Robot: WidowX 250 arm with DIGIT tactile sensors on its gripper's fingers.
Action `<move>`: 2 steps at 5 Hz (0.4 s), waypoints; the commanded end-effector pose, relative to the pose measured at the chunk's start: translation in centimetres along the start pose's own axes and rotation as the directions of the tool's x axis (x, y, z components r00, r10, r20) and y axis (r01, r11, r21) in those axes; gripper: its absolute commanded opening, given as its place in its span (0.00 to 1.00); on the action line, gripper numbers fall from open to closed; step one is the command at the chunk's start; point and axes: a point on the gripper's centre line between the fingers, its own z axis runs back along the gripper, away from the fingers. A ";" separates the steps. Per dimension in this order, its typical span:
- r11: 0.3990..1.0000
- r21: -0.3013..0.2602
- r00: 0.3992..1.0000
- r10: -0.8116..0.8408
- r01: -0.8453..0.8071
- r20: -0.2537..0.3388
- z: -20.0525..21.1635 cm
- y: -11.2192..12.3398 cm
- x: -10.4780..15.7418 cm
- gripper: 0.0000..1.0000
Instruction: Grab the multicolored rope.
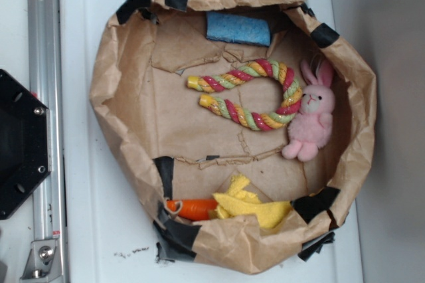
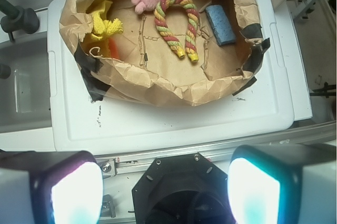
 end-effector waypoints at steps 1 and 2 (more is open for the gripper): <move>1.000 0.000 1.000 0.000 0.000 0.000 0.0 0.0 0.0 1.00; 0.995 0.086 0.997 -0.048 0.042 0.067 -2.8 0.8 4.7 1.00</move>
